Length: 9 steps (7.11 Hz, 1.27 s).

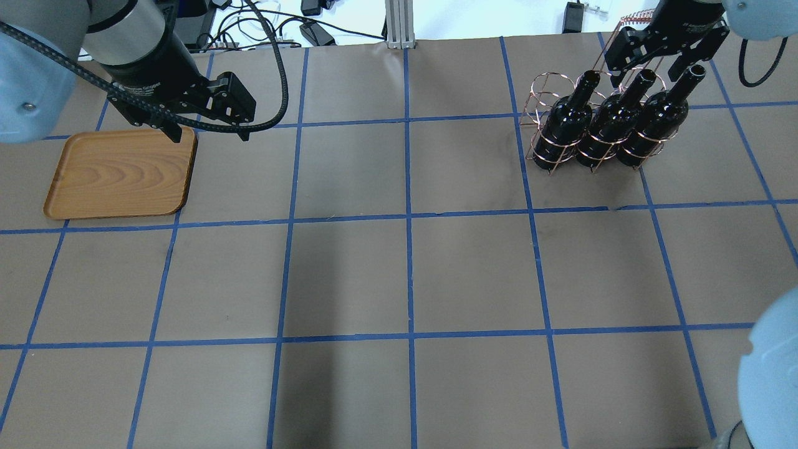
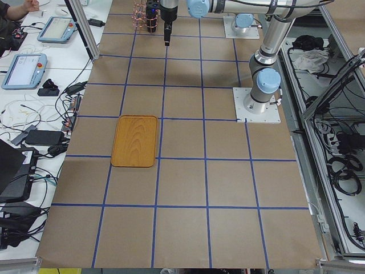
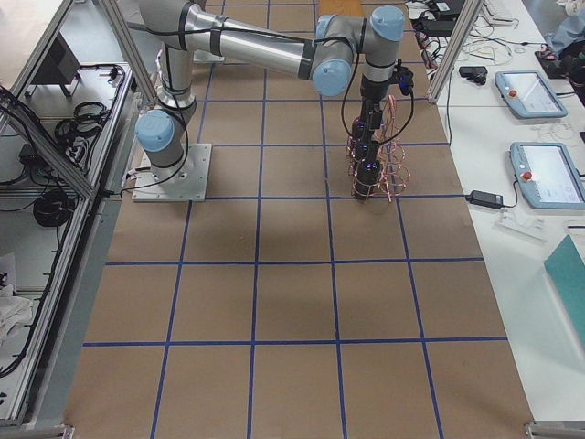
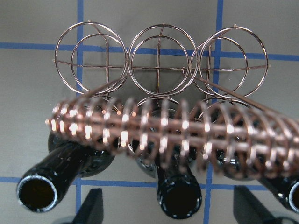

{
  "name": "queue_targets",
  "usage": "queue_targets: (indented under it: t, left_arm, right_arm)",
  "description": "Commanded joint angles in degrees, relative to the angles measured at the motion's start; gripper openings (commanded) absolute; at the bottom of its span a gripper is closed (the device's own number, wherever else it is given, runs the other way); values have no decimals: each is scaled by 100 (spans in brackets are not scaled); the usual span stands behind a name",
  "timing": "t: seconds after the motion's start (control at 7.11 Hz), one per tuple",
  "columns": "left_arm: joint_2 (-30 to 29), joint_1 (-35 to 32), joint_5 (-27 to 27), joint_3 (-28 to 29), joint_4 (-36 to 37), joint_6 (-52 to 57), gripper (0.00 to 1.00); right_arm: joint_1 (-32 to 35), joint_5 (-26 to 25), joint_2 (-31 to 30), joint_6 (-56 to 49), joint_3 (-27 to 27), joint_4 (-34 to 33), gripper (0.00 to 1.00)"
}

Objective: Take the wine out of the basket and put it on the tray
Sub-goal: 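Grasp a dark wine bottle neck with the right gripper and lift it out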

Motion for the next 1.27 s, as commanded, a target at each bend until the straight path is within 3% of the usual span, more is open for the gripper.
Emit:
queue_targets:
  t: [0.0,0.14,0.42,0.7,1.13]
  left_arm:
    - [-7,0,29,0,0,19,100]
    - [-7,0,46,0,0,28,100]
    - [-7,0,2,0,0,-7,100]
    - [-16,0,2,0,0,2,100]
    - [-24,0,20,-27,34,28,100]
  right_arm:
    - [-2,-12,72,-37,13,-23,53]
    - [-2,-12,72,-28,-4,-14,25]
    - [-2,-3,11,25,-30,-14,7]
    - [-2,-55,-94,208,-458,38,4]
    - [-2,-73,-734,253,-882,468,8]
